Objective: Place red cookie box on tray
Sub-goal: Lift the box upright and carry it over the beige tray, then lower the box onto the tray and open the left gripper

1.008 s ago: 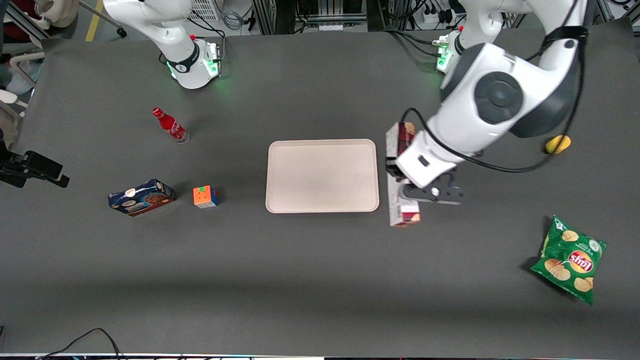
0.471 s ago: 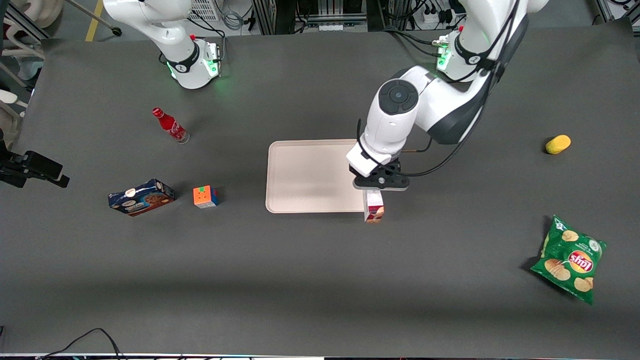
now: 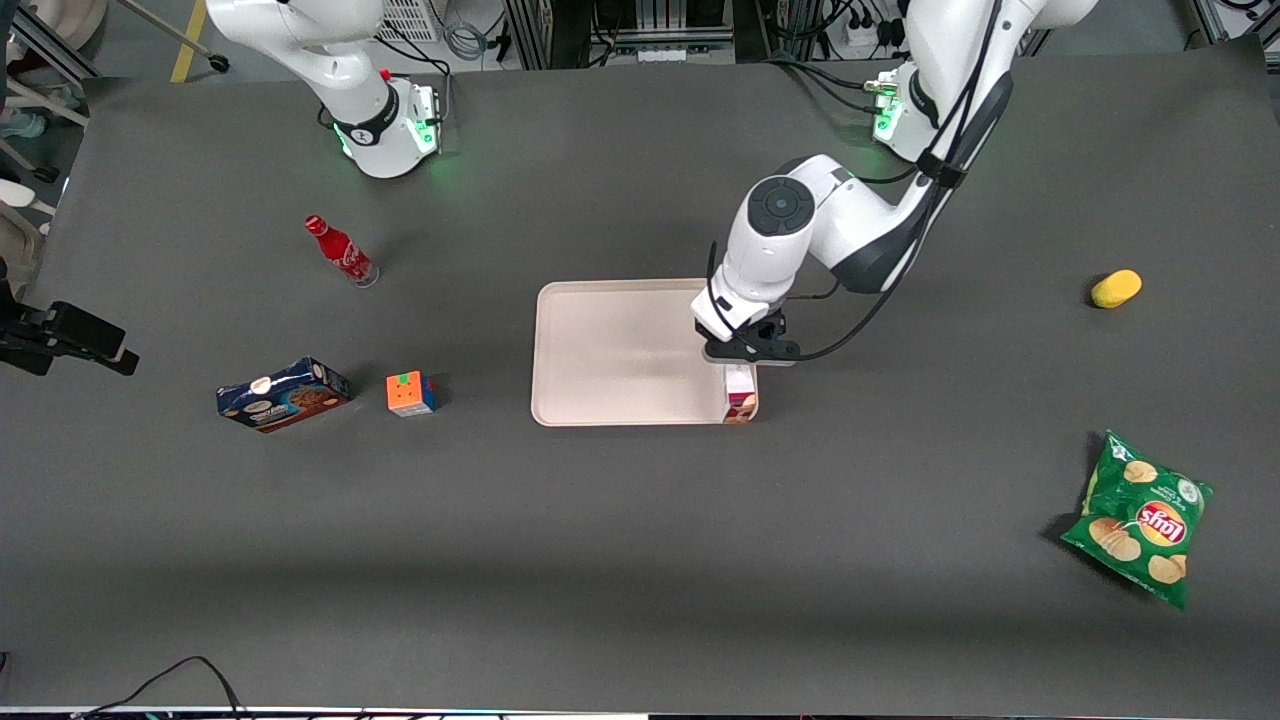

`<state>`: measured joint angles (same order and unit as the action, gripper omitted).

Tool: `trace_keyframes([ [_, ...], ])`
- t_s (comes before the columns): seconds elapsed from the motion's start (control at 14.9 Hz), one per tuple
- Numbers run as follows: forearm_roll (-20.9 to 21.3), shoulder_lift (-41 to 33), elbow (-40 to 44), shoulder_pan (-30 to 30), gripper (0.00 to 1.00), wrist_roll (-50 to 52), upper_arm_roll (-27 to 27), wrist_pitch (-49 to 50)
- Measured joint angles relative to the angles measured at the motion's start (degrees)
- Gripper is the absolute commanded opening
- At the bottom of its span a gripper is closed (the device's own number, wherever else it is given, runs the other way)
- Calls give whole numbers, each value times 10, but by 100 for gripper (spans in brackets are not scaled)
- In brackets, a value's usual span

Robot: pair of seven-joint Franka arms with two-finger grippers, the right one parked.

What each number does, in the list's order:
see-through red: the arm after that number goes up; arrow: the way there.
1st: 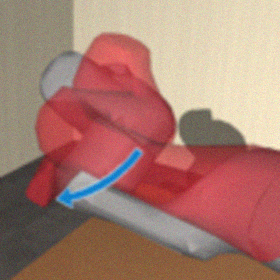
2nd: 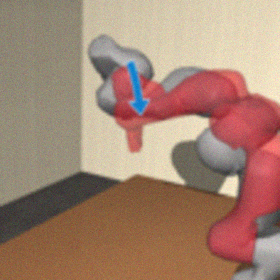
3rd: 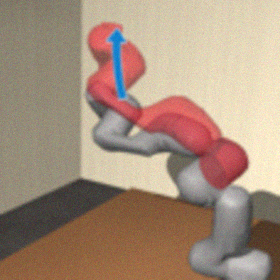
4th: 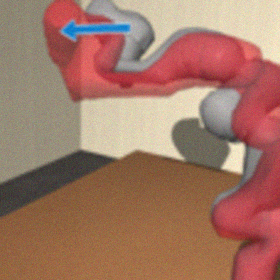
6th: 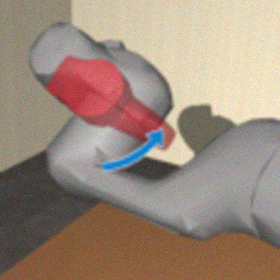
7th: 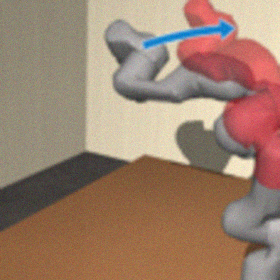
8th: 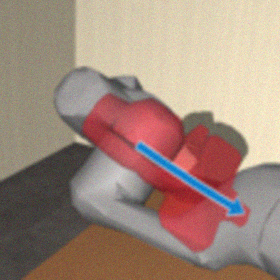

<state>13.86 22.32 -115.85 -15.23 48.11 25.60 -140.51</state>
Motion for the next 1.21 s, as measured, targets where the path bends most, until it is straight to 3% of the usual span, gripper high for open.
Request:
trace_keyframes([
  [0.27,64,32,-1,-9,0,61,1,-20],
  [0.47,77,47,-1,-11,0,69,1,-24],
  [0.67,78,50,-1,-11,12,69,1,-26],
  [0.81,78,52,-1,-11,25,70,1,-28],
  [0.87,78,53,-1,-11,45,70,1,-29],
  [0.94,78,54,-1,-11,89,70,1,-30],
  [1.01,78,55,-1,-11,100,70,1,-31],
  [1.21,79,55,1,-11,100,70,0,-31],
])
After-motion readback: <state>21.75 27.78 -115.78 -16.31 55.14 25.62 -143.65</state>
